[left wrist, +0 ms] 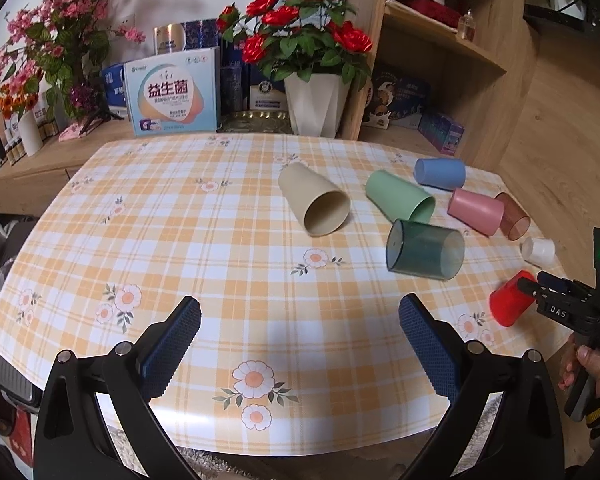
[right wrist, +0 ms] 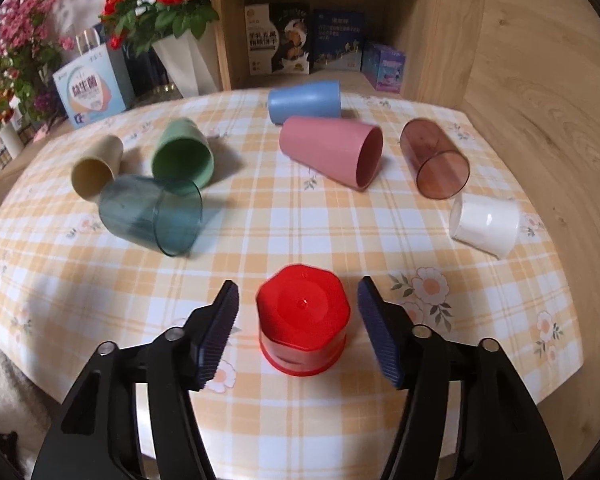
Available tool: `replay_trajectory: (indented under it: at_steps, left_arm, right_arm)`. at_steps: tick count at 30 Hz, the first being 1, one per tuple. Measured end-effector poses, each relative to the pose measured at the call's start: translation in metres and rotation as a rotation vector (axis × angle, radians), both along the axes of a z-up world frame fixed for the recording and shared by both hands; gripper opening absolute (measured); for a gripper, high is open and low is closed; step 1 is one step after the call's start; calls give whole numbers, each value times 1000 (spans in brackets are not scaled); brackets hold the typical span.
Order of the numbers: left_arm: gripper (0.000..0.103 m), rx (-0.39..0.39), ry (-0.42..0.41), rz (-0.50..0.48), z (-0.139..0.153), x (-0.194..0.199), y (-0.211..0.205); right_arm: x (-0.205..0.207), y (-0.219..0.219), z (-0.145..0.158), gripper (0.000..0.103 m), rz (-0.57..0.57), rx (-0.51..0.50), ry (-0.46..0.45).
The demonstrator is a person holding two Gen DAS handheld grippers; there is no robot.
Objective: Flip cup upside down
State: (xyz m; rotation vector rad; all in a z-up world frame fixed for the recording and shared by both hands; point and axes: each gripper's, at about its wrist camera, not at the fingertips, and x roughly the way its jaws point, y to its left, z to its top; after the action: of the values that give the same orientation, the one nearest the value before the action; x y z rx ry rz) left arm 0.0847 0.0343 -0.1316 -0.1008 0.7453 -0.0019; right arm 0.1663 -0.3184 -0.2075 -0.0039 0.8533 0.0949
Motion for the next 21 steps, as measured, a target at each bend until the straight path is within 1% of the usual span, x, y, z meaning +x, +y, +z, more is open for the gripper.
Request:
replay_trajectory:
  at_steps: [4, 7, 9, 10, 11, 15, 19, 21]
  left_arm:
    - [97, -3, -43, -33, 25, -7, -1]
    - [97, 16, -95, -44, 48, -16, -3]
    - [97, 39, -140, -47, 66, -25, -5]
    - [97, 45, -155, -47, 73, -29, -6]
    - [97, 50, -170, -47, 80, -33, -7]
    - [97, 83, -238, -27, 108, -51, -12]
    - [97, 103, -268, -58, 124, -64, -19]
    - [97, 116, -286, -71, 131, -72, -25]
  right_arm:
    - [-12, 3, 29, 63, 16, 18, -50]
    - [-26, 7, 57, 71, 34, 42, -100]
    - [-38, 9, 79, 79, 39, 50, -140]
    - [-44, 11, 89, 85, 37, 45, -158]
    - [-50, 13, 99, 88, 36, 43, -179]
    - [-81, 13, 141, 88, 19, 80, -272]
    - [-104, 13, 166, 88, -15, 94, -340]
    - [-111, 13, 172, 88, -20, 102, -351]
